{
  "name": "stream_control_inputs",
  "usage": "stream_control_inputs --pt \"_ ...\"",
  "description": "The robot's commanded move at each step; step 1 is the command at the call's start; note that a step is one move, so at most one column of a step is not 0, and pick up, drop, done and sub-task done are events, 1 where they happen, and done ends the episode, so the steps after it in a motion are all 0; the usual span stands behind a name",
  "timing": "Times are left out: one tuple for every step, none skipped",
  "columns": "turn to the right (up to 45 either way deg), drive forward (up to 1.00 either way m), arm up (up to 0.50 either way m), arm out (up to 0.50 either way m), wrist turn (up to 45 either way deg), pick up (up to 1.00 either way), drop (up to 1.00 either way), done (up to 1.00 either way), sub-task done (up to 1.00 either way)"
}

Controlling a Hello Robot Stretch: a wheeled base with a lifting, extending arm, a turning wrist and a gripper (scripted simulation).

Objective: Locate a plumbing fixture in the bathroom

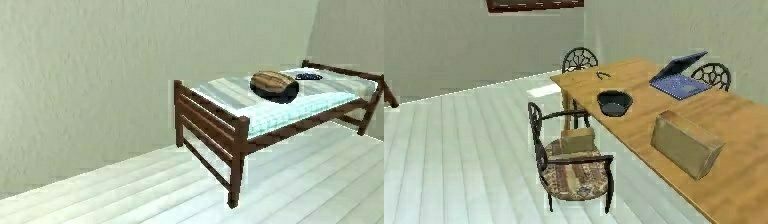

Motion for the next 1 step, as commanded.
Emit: stream_control_inputs --pt "-45.0 0.00 0.00 0.00 0.0 0.00 0.00 0.00 0.00"
